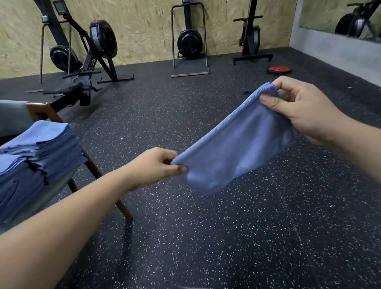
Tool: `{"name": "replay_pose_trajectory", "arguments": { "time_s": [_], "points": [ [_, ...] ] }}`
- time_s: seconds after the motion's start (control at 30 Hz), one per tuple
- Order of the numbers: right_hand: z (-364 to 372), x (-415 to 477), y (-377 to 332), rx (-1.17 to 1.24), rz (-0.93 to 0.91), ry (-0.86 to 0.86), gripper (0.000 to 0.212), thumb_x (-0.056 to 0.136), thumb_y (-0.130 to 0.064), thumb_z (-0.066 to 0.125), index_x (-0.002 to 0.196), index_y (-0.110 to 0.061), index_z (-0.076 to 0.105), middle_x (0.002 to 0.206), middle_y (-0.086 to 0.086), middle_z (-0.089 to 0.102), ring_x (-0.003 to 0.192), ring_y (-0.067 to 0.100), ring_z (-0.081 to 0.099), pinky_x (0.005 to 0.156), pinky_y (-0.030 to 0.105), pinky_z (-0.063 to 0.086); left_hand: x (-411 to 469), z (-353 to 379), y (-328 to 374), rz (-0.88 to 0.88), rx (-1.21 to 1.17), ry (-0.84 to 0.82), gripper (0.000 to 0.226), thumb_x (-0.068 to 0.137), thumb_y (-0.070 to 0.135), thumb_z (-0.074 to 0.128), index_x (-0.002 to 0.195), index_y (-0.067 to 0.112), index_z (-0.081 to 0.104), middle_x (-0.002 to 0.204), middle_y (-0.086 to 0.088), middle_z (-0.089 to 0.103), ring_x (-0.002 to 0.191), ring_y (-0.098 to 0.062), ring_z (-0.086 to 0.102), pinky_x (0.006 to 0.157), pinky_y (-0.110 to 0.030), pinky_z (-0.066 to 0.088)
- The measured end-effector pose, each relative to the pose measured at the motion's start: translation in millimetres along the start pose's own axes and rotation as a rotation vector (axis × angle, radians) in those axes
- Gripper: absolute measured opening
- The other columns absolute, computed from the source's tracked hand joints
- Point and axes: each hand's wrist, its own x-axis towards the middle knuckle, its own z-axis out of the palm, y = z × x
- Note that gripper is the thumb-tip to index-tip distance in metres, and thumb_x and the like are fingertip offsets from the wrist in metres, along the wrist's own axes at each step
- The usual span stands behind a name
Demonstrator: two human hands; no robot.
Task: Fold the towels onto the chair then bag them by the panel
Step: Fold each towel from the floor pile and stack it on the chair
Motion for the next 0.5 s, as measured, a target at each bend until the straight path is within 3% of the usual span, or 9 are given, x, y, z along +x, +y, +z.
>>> {"name": "replay_pose_trajectory", "arguments": {
  "time_s": [0.17,0.3,0.5],
  "points": [
    [-10.9,3.3,19.6,-0.059,0.041,0.032,0.012,0.106,-0.023,0.068,0.102,-0.012,0.065,0.092,0.013,0.062,0.088,0.022,0.053,0.08,0.039,0.041,-1.5,-12.7,-2.6,0.037,-0.022,0.081,0.033,0.089,0.037,0.087,0.075,0.025,0.06,0.062,0.015,0.05,0.058,-0.008,0.042,0.057,-0.031,0.033],
    [-12.7,3.2,26.0,-0.134,0.043,0.04,0.009,0.107,-0.02,0.067,0.1,-0.015,0.064,0.075,-0.008,0.063,0.074,0.007,0.053,0.071,0.029,0.041,-2.8,-23.2,0.1,0.076,-0.021,0.113,0.03,0.093,0.028,0.084,0.073,0.025,0.062,0.063,0.015,0.049,0.058,-0.008,0.042,0.057,-0.031,0.034],
    [-13.8,5.0,29.4,-0.142,0.049,0.082,0.013,0.108,-0.018,0.064,0.1,-0.028,0.068,0.094,0.002,0.076,0.088,0.013,0.063,0.083,0.039,0.045,-6.1,-32.6,10.0,0.056,0.068,0.109,0.024,0.089,0.034,0.081,0.073,0.022,0.068,0.082,0.013,0.06,0.067,-0.01,0.053,0.068,-0.034,0.043]
  ]
}}
